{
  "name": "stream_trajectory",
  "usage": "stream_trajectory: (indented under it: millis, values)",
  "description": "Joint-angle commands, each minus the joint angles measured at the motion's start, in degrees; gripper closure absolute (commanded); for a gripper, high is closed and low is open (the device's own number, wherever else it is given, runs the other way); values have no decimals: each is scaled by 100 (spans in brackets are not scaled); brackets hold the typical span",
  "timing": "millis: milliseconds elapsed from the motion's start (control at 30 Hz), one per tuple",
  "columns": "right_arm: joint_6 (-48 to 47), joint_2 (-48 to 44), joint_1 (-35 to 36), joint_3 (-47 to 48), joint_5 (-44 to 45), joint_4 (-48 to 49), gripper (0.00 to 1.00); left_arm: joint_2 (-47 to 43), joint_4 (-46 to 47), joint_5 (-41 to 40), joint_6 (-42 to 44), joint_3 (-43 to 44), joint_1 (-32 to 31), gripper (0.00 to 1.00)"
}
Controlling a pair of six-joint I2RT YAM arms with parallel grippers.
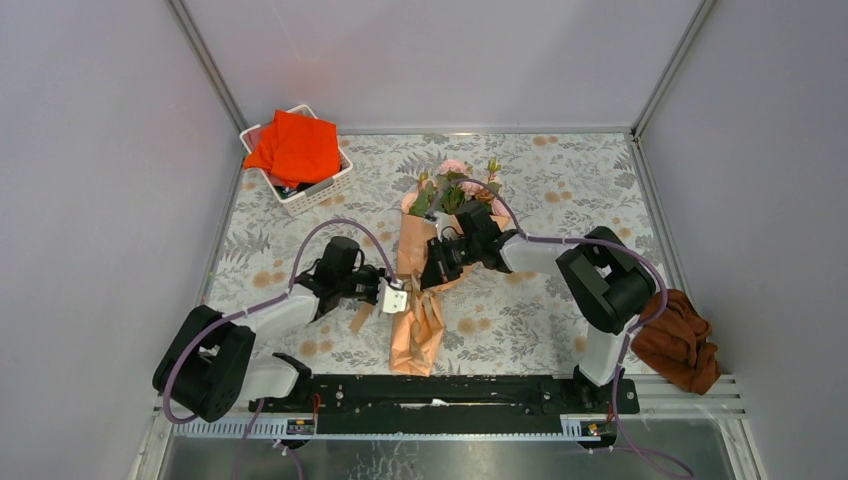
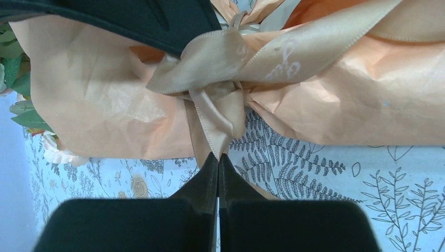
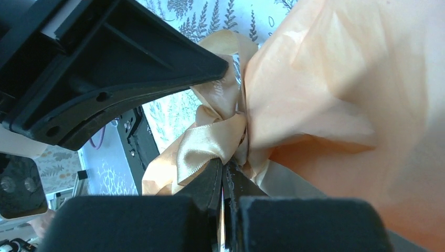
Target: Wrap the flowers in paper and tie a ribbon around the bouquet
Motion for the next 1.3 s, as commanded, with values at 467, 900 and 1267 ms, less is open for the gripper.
stream_trajectory:
  millis: [467, 900, 1267]
  values:
    - [-849, -1027, -347, -311, 1284, -1853, 100, -284, -673, -676, 65, -83, 274, 100]
    - [-1462, -1060, -346, -7, 1399, -2642, 100, -483, -858, -786, -256, -95, 361, 100]
    - [-1222, -866, -454, -501, 1644, -2354, 100, -202, -12, -1105, 203, -501, 839, 100]
